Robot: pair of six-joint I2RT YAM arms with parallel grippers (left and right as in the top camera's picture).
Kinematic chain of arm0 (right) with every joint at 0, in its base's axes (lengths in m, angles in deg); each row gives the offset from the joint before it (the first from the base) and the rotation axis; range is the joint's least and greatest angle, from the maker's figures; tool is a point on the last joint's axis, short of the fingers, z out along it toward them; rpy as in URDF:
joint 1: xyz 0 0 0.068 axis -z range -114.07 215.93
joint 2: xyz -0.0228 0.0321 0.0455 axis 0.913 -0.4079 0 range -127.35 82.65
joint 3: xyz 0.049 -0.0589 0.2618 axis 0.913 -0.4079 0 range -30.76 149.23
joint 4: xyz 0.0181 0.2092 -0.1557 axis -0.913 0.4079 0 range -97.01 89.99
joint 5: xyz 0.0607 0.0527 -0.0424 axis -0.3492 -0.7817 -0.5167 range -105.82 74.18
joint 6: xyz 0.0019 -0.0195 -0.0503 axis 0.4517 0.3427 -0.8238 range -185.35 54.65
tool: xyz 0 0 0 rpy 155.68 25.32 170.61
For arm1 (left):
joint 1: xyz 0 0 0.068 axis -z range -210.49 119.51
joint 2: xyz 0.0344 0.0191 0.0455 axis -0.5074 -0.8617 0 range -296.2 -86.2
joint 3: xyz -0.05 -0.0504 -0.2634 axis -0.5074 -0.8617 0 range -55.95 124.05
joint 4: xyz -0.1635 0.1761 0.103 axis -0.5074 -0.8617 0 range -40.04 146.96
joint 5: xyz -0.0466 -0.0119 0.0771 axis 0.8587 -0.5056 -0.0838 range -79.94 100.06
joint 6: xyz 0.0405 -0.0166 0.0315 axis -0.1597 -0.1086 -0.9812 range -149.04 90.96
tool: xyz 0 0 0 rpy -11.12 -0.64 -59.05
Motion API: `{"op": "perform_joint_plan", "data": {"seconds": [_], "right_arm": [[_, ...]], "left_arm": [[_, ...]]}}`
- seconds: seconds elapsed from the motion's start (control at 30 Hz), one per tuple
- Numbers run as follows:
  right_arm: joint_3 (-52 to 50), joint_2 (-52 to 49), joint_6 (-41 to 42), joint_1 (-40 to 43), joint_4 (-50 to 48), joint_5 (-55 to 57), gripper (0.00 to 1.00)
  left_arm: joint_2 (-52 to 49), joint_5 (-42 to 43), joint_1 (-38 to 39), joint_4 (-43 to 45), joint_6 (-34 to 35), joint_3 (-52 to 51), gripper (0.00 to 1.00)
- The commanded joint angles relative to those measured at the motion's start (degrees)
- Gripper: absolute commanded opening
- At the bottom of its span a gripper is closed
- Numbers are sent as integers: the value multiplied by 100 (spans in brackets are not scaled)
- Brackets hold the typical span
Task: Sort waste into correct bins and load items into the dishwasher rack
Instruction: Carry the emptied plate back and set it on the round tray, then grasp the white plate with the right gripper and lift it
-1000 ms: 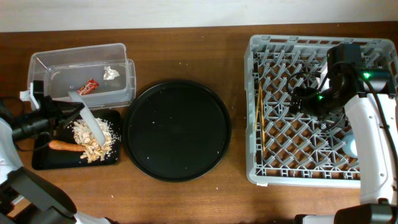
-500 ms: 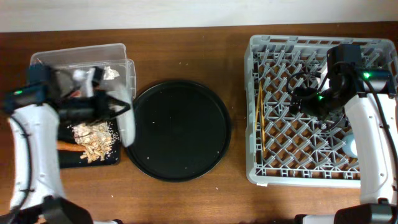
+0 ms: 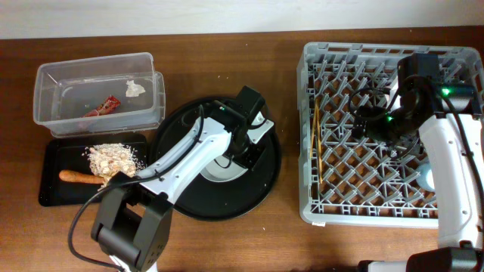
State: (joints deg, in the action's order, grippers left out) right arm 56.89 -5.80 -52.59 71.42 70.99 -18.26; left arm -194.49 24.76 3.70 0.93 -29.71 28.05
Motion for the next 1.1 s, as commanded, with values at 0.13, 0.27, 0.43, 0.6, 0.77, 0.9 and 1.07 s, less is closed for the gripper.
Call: {"op": "perform_joint_plan", "data": {"seconds": [0.13, 0.27, 0.43, 0.6, 0.77, 0.9, 1.07], "right_arm": [[35, -20, -334, -518, -308, -59, 99], [33, -20, -332, -1405, -826, -98, 98], [33, -376, -273, -2693, -1467, -361, 99], [33, -1493, 332, -3421, -1851, -363, 100], [33, -2999, 710, -3687, -2304, -798, 85], [33, -3482, 708, -3687, -2518, -1082, 32], [625, -3202, 699, -3276, -2048, -634, 4]], "left_arm": [[173, -393, -472, -551, 26, 564, 34], [835, -404, -1515, -962, 28, 643, 35], [1255, -400, -3132, -1270, 619, 643, 47], [1252, -358, -3672, -1388, 752, 614, 48], [1252, -358, -3672, -1392, 752, 614, 49], [1252, -358, -3672, -1394, 752, 614, 49], [1252, -358, -3672, -1412, 752, 614, 49]]}}
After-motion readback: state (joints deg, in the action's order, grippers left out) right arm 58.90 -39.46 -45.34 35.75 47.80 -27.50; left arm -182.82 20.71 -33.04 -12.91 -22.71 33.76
